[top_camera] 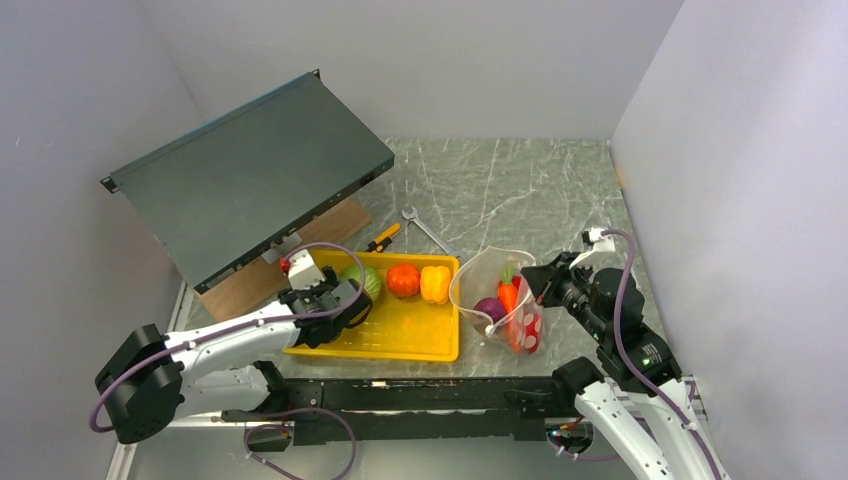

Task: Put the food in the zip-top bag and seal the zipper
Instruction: Pick up the fake fruit from the bin.

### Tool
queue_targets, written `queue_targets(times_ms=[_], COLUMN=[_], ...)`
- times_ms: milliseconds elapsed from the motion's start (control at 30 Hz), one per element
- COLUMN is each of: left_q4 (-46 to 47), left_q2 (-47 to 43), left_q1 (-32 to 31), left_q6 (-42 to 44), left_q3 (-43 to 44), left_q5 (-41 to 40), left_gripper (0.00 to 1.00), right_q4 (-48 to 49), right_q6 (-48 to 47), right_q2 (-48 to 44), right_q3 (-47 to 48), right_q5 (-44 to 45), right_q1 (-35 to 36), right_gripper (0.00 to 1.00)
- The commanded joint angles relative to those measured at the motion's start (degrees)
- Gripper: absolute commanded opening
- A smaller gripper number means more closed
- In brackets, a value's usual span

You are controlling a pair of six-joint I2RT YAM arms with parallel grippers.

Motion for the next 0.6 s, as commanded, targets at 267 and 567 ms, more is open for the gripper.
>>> queue_targets(times_ms=[267, 567], left_q4=[9.7, 5.3], left_q2=[6.1, 7.0], left_q1=[0.8, 0.7], left_q6=[-4.6, -1.4], left_q3=[-4.3, -1.1], left_q5=[-1.9, 1.5], left_gripper=[0.70, 0.47], right_q4=[1.9, 1.8], right_q6=[-0.3, -0.4], right_q2=[-0.9, -1.0], right_q3=[1.2, 1.0], right_q5=[-1.0, -0.9], right_q1=[0.2, 0.3], right_gripper=[0.00, 0.00])
